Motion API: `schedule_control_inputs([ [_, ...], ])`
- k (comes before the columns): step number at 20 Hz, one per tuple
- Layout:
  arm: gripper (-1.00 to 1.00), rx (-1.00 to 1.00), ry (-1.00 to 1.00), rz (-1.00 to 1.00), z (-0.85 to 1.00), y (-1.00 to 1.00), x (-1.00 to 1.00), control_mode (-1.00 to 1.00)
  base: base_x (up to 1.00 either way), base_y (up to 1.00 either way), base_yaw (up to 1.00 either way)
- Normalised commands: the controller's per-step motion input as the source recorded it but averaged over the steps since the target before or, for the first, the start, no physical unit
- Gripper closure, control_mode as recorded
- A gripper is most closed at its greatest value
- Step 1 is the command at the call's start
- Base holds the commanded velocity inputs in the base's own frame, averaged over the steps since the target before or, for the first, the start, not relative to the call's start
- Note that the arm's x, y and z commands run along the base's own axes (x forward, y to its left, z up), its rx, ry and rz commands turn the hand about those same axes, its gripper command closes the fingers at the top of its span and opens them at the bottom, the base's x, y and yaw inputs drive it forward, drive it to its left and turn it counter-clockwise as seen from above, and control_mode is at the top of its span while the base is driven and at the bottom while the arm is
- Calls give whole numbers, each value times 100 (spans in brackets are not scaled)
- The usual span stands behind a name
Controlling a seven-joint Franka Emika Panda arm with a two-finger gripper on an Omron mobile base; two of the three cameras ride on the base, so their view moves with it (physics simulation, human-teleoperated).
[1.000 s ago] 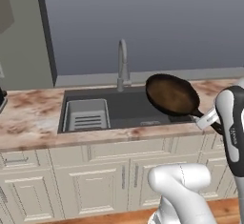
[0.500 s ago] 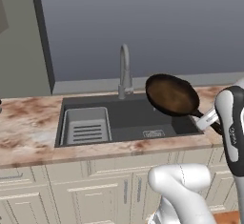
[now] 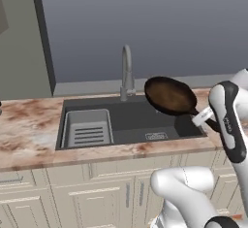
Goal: Move the pot and pan from the stove into the sink.
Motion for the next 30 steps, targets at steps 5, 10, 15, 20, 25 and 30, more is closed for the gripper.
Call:
schedule_control_inputs([
  [5, 100, 0, 27, 1, 0, -6, 64, -100, 0, 0, 0],
  [10, 100, 0, 23, 8, -8, -23, 33, -100, 0, 0, 0],
  [15, 100, 0, 17, 14, -24, -29, 12, -100, 0, 0, 0],
  [20, 100, -1, 9, 11, -29, -22, 13, -100, 0, 0, 0],
  [25, 100, 0, 1, 6, -22, -12, 19, -100, 0, 0, 0],
  [30, 100, -2, 0, 3, -30, -2, 20, -100, 0, 0, 0],
])
